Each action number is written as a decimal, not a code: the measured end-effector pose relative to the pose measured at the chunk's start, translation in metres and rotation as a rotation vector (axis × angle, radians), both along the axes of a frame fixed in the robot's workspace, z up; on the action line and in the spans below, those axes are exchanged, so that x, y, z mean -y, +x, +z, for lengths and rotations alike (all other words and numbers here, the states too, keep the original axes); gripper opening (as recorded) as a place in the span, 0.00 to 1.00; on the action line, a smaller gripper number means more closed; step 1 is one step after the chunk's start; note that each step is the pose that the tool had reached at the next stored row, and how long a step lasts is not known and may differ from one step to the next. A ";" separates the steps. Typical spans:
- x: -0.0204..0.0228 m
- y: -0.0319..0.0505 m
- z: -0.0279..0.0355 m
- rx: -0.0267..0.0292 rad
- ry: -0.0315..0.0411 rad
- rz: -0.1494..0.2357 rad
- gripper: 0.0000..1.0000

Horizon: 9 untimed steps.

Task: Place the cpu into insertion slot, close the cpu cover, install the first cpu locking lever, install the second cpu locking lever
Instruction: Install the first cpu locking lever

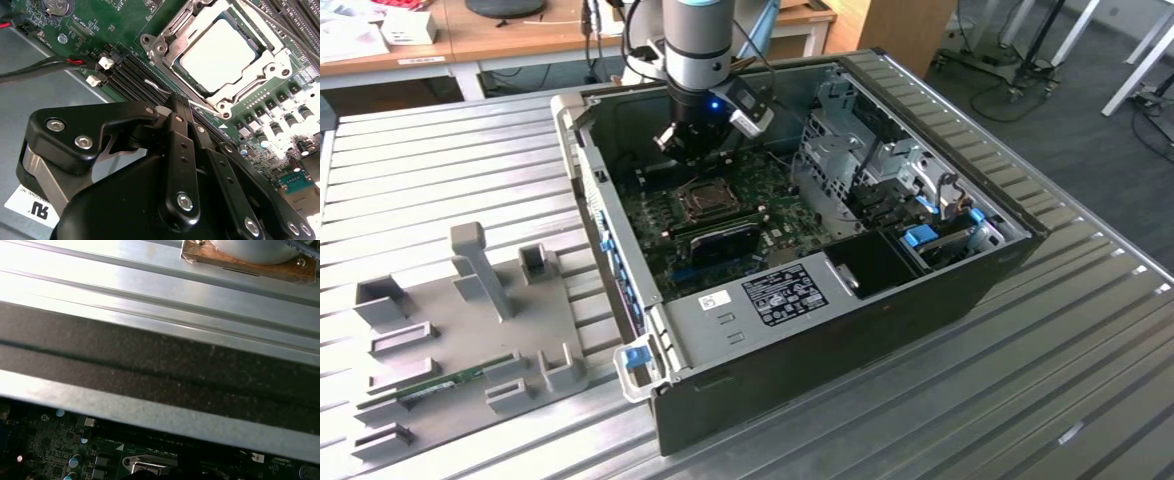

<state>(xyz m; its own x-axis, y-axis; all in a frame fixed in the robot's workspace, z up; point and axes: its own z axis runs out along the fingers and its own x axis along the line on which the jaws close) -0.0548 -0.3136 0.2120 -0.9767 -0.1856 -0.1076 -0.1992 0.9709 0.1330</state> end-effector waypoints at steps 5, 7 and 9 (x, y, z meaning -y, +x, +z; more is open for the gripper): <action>-0.0021 0.0000 -0.0006 0.0000 -0.0052 -0.001 0.10; -0.0029 0.0000 -0.0008 0.0000 -0.0076 -0.001 0.10; -0.0034 0.0001 -0.0009 0.0000 -0.0093 -0.002 0.10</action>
